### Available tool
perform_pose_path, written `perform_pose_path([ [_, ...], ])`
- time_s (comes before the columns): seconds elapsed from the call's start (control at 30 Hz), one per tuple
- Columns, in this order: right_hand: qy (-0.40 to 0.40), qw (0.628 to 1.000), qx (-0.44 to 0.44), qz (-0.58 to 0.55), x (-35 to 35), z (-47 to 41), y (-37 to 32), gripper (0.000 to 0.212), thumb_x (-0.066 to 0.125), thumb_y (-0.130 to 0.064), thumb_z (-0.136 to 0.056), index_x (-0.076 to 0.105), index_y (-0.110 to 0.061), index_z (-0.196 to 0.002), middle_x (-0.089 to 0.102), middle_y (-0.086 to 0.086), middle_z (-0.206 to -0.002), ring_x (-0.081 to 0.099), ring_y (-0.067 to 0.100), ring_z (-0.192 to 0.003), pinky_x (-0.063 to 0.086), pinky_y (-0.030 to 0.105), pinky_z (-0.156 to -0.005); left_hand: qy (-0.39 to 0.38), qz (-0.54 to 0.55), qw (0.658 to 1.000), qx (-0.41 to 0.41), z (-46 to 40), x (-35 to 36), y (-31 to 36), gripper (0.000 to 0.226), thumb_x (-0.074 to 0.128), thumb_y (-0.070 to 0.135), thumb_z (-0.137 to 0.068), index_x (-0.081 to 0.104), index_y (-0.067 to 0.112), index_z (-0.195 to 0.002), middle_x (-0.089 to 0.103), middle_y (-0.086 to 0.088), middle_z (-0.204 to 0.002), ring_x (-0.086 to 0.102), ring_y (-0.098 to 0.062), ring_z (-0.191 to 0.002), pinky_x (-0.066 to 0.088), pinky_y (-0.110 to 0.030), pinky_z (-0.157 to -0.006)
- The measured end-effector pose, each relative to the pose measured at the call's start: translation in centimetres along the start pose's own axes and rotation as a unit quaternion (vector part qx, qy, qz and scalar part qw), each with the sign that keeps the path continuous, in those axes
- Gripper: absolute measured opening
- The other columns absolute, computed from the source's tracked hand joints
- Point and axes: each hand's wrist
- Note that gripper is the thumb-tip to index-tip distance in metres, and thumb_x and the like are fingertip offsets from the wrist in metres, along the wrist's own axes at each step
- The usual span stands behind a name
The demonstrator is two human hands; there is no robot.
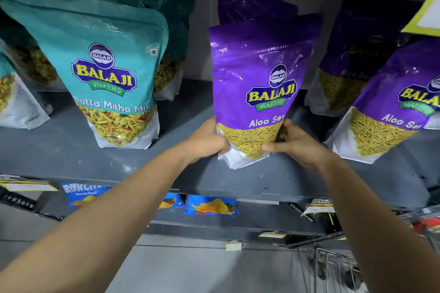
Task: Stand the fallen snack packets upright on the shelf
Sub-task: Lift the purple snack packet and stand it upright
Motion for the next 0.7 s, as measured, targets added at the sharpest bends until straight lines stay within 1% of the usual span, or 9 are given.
perform_pose_path([
  [0.07,0.000,1.000,-0.001,0.029,0.3,0.4,-0.6,0.082,0.092,-0.020,-0.049,0.057,-0.023,-0.123,0.075,-0.005,-0.113,0.070,0.010,-0.108,0.054,0.029,-0.093,0.048,0.013,0.999,0.006,0.0,0.0,0.3,0.042,0.050,0.003,-0.049,0.065,0.011,-0.087,0.071,-0.004,-0.083,0.065,-0.020,-0.076,0.053,-0.034,-0.066],
  [0.17,-0.010,0.999,-0.021,0.022,0.8,1.1,-2.1,0.075,0.095,-0.023,-0.048,0.061,-0.022,-0.115,0.077,-0.012,-0.106,0.071,0.005,-0.101,0.057,0.026,-0.091,0.066,0.072,0.994,0.048,0.9,-0.4,1.4,0.051,0.060,0.000,-0.050,0.065,0.020,-0.097,0.076,0.004,-0.091,0.072,-0.015,-0.085,0.058,-0.030,-0.063],
  [0.23,0.006,0.996,-0.066,-0.067,1.0,1.4,-4.1,0.072,0.096,-0.032,-0.046,0.066,-0.022,-0.112,0.078,-0.006,-0.105,0.073,0.011,-0.099,0.058,0.028,-0.087,0.041,0.135,0.986,0.086,1.6,-1.3,3.3,0.062,0.076,-0.005,-0.051,0.064,0.015,-0.108,0.077,0.000,-0.100,0.073,-0.015,-0.090,0.061,-0.033,-0.075],
  [0.3,0.041,0.979,-0.120,-0.157,1.2,1.4,-7.1,0.050,0.087,-0.028,-0.053,0.074,-0.020,-0.100,0.079,-0.001,-0.098,0.075,0.014,-0.092,0.059,0.029,-0.082,0.064,0.199,0.969,0.129,1.8,-2.4,6.2,0.052,0.085,-0.001,-0.061,0.069,0.011,-0.109,0.079,-0.004,-0.101,0.075,-0.019,-0.090,0.061,-0.038,-0.082],
  [0.4,0.114,0.956,-0.184,-0.199,1.1,0.7,-11.2,0.044,0.085,-0.022,-0.057,0.072,-0.008,-0.097,0.078,0.007,-0.094,0.073,0.021,-0.089,0.058,0.038,-0.090,0.180,0.241,0.933,0.200,1.9,-3.7,10.8,0.030,0.086,0.004,-0.068,0.075,0.010,-0.095,0.079,-0.009,-0.095,0.076,-0.023,-0.086,0.061,-0.041,-0.082],
  [0.5,0.129,0.935,-0.208,-0.257,0.1,0.3,-11.5,0.052,0.088,-0.026,-0.060,0.067,-0.007,-0.104,0.073,0.014,-0.102,0.062,0.029,-0.107,0.049,0.043,-0.104,0.213,0.226,0.921,0.238,1.9,-3.4,11.5,0.031,0.087,0.006,-0.069,0.073,0.015,-0.095,0.079,-0.005,-0.095,0.076,-0.018,-0.086,0.061,-0.034,-0.080],
  [0.57,0.121,0.960,-0.169,-0.188,-0.3,0.6,-9.1,0.061,0.091,-0.028,-0.061,0.062,-0.011,-0.112,0.069,0.015,-0.104,0.060,0.026,-0.107,0.049,0.037,-0.100,0.181,0.216,0.937,0.208,1.9,-2.8,8.5,0.050,0.090,0.009,-0.063,0.066,0.021,-0.104,0.078,0.002,-0.101,0.075,-0.013,-0.092,0.060,-0.031,-0.080],
  [0.63,0.075,0.990,-0.101,-0.068,0.3,1.3,-5.7,0.069,0.087,-0.010,-0.065,0.056,-0.005,-0.126,0.071,0.010,-0.115,0.067,0.018,-0.105,0.054,0.029,-0.091,0.114,0.176,0.967,0.141,2.1,-1.8,4.4,0.074,0.094,0.013,-0.056,0.057,0.021,-0.119,0.075,0.002,-0.114,0.073,-0.012,-0.104,0.059,-0.036,-0.089],
  [0.7,0.037,0.998,-0.046,0.009,1.4,1.9,-2.7,0.071,0.087,0.002,-0.059,0.057,-0.009,-0.123,0.075,-0.003,-0.112,0.071,0.010,-0.101,0.057,0.026,-0.086,0.054,0.112,0.989,0.079,2.4,-0.5,0.9,0.078,0.095,0.017,-0.056,0.055,0.025,-0.123,0.074,0.004,-0.119,0.071,-0.013,-0.110,0.056,-0.045,-0.098],
])
Point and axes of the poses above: each hand's wrist, its own z-axis away from the middle knuckle, its own x-axis out of the palm, y = z × x
